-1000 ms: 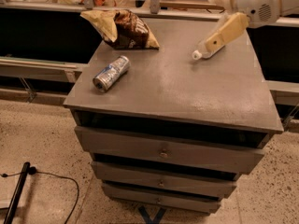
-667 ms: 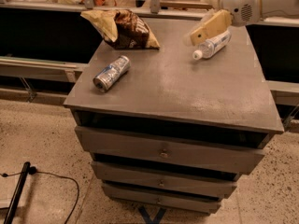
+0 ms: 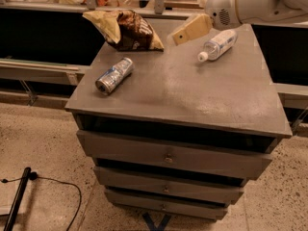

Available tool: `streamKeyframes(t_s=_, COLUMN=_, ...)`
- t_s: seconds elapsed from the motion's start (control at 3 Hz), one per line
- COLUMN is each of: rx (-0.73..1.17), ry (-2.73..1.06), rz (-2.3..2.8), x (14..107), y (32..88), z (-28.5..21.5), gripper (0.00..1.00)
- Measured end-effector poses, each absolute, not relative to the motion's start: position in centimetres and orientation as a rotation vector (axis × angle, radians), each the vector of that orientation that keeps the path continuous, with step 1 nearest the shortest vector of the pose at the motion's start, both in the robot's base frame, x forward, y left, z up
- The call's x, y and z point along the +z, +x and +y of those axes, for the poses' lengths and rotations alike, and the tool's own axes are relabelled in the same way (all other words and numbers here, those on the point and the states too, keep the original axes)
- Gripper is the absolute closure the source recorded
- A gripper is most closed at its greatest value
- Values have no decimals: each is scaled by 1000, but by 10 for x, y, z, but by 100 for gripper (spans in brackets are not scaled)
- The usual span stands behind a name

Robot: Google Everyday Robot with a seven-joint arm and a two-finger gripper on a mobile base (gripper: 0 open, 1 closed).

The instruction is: Pick brown chip bag

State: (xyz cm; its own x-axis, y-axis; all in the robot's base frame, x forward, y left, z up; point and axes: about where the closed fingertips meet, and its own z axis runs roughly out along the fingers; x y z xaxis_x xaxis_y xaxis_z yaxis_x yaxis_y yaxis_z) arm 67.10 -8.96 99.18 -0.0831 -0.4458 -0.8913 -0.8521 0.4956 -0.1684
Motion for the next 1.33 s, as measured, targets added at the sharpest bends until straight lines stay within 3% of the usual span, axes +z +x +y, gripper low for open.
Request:
streamKeyframes(t_s=0.67, rx=475, ry=-1091, rz=1703, x=980, y=685, z=-73, gripper=0)
streamKeyframes(t_s=1.33, rx=509, ry=-1075, rz=1691, x=941, y=742, z=-20, gripper=0)
